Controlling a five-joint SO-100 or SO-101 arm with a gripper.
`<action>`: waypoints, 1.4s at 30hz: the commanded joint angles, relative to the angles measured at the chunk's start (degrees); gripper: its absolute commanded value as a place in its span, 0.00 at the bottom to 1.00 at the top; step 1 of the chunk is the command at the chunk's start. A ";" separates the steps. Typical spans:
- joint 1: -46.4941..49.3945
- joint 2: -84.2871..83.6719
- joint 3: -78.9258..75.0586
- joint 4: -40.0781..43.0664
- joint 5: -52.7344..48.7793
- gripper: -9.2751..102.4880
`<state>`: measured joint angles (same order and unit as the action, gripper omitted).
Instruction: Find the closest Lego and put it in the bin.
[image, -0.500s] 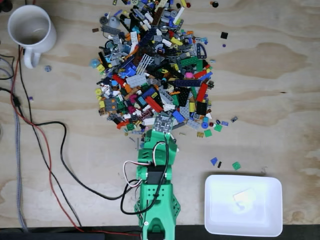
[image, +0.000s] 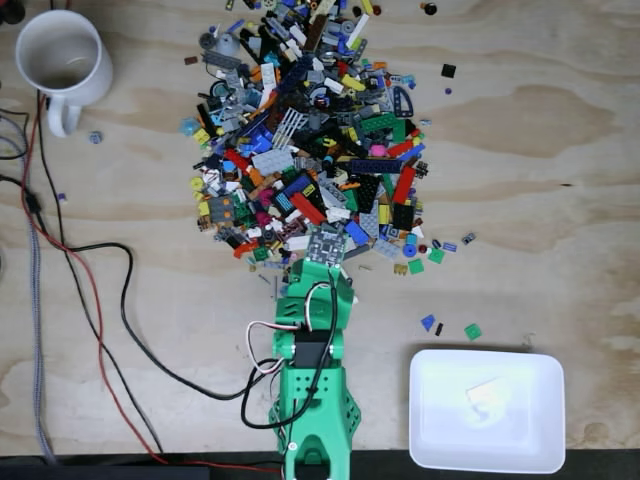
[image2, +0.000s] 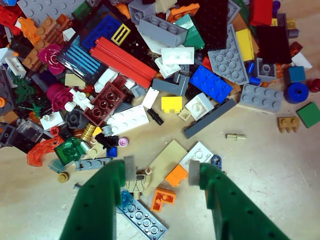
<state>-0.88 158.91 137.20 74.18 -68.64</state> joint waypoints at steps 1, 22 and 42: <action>-0.18 -0.44 -3.78 0.35 0.79 0.24; 2.20 -28.48 2.29 -5.45 38.58 0.27; 2.02 -41.57 6.15 -21.09 40.69 0.24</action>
<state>0.44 117.16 143.96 54.05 -27.69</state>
